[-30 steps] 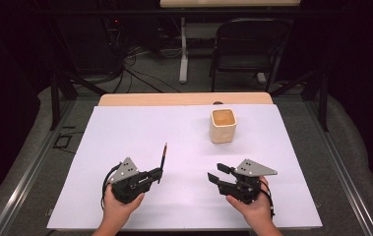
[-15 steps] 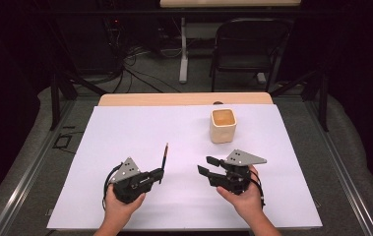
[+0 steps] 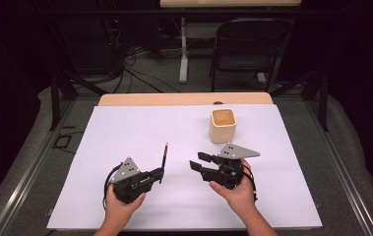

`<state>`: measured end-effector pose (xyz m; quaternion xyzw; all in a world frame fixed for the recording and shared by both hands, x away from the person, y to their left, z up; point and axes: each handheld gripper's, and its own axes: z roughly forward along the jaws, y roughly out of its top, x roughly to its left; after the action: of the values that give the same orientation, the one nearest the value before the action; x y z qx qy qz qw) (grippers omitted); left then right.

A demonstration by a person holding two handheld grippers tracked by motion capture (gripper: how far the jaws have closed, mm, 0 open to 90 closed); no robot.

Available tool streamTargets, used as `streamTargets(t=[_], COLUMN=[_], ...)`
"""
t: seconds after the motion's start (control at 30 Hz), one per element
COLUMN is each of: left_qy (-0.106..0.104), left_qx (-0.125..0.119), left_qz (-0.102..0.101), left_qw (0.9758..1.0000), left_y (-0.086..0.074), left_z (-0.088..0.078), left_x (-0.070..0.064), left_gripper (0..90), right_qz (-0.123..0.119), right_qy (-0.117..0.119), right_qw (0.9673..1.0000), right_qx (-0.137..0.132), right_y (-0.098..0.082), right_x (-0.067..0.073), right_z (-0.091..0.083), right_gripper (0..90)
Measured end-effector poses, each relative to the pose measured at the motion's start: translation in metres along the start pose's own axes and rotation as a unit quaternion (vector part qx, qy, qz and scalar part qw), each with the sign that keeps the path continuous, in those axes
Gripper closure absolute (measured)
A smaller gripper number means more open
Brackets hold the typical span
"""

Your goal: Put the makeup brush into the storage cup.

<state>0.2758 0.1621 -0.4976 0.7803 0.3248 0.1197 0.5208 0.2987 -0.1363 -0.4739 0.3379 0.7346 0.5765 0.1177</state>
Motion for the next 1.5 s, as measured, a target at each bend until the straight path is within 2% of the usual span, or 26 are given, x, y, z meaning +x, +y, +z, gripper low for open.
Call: streamTargets(t=[0.5,0.73,1.07,1.5], left_qy=[-0.001,-0.004,-0.011,-0.021], left_qx=[-0.009,-0.011,-0.013,-0.006], left_qz=[0.001,0.001,0.000,0.005], left_qw=[1.0000,0.9999,0.9999,0.9998], left_y=[0.001,0.000,-0.002,-0.004], left_z=[0.000,0.002,0.005,0.012], left_x=[-0.004,-0.006,-0.010,-0.019], left_gripper=[84.3,84.3,84.3,84.3], right_qz=[0.013,0.019,0.045,0.052], right_qy=[0.011,0.027,0.056,0.075], right_qw=[0.9998,0.9993,0.9969,0.9952], right_qx=[-0.010,-0.018,-0.033,-0.036], right_y=[0.001,-0.001,0.001,0.003], right_x=[0.003,0.006,0.009,0.015], right_z=[-0.004,-0.002,-0.004,-0.003], right_gripper=[55.6,56.4,58.4,59.0])
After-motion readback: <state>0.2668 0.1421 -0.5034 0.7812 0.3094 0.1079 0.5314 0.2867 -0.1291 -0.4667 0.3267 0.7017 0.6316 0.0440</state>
